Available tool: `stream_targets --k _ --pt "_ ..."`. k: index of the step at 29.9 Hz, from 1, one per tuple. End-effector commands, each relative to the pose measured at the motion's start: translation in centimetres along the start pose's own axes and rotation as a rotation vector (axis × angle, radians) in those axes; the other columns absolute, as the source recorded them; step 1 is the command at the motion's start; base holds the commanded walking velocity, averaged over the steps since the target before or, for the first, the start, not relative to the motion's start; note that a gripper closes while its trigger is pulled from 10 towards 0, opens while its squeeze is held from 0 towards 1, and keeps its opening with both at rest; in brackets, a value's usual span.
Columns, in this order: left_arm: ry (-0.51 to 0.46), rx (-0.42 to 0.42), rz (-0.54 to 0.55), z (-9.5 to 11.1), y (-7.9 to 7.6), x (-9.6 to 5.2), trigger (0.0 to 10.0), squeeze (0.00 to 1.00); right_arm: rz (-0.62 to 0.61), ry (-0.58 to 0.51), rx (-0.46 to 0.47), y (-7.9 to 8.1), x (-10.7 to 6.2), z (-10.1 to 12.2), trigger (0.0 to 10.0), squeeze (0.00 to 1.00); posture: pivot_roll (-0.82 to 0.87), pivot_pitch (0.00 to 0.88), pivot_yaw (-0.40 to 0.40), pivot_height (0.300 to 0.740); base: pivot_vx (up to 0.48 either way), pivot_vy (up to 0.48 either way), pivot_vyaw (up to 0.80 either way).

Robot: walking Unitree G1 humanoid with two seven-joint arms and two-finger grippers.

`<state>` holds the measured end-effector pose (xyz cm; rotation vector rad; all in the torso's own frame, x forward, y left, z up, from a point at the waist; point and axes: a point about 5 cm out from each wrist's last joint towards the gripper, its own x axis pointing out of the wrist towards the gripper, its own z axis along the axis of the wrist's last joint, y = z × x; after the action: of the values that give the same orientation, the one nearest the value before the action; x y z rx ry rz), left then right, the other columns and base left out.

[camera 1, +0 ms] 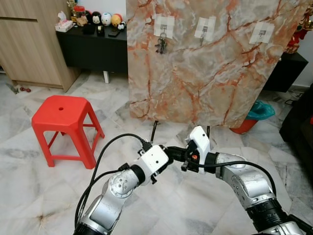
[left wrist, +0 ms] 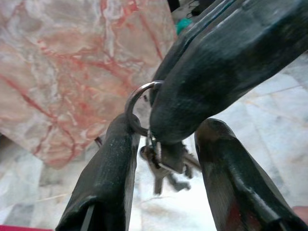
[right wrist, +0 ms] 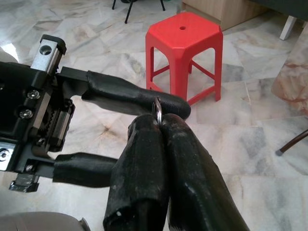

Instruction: Hang keys on a hook

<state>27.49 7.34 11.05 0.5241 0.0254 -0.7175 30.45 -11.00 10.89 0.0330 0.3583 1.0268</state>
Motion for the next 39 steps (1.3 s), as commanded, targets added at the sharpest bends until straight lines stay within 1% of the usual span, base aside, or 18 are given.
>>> stream_targets --k 1,2,3,4,5,37,38,39 --pt "-0.006 -0.011 0.028 0.05 0.12 0.22 8.9 0.00 0.004 -0.031 -0.020 0.04 -0.23 1.04 0.0 0.00 0.03 0.000 -0.127 0.740 0.000 0.000 0.00" --pt "-0.008 -0.013 0.031 0.09 0.21 0.25 8.1 0.00 0.004 -0.030 -0.020 0.05 -0.24 1.02 0.0 0.00 0.03 0.000 -0.128 0.740 0.000 0.000 0.00" --pt "-0.010 -0.013 0.030 0.12 0.25 0.27 6.2 0.00 0.004 -0.030 -0.019 0.07 -0.24 1.01 0.0 0.00 0.03 0.000 -0.127 0.740 0.000 0.000 0.00" --pt "-0.012 -0.013 0.028 0.12 0.25 0.28 4.0 0.00 0.004 -0.030 -0.019 0.07 -0.23 1.00 0.0 0.00 0.03 0.000 -0.127 0.740 0.000 0.000 0.00" --pt "-0.012 -0.014 0.026 0.12 0.24 0.28 0.0 0.00 0.004 -0.031 -0.019 0.08 -0.23 1.00 0.0 0.00 0.03 0.000 -0.127 0.740 0.000 0.000 0.00" --pt "-0.006 -0.006 0.031 -0.32 0.33 0.10 0.0 0.00 -0.006 -0.028 -0.021 0.10 -0.21 0.93 0.0 0.00 0.03 0.000 -0.128 0.740 0.000 0.000 0.00" --pt "-0.007 -0.007 0.035 -0.35 0.39 0.11 0.0 0.00 -0.021 -0.023 -0.022 -0.04 -0.18 0.86 0.2 0.00 0.03 0.000 -0.128 0.740 0.000 0.000 0.00" --pt "-0.007 -0.007 0.037 -0.36 0.43 0.11 0.0 0.00 -0.027 -0.021 -0.022 -0.11 -0.17 0.84 4.5 0.00 0.03 0.000 -0.128 0.740 0.000 0.000 0.00"
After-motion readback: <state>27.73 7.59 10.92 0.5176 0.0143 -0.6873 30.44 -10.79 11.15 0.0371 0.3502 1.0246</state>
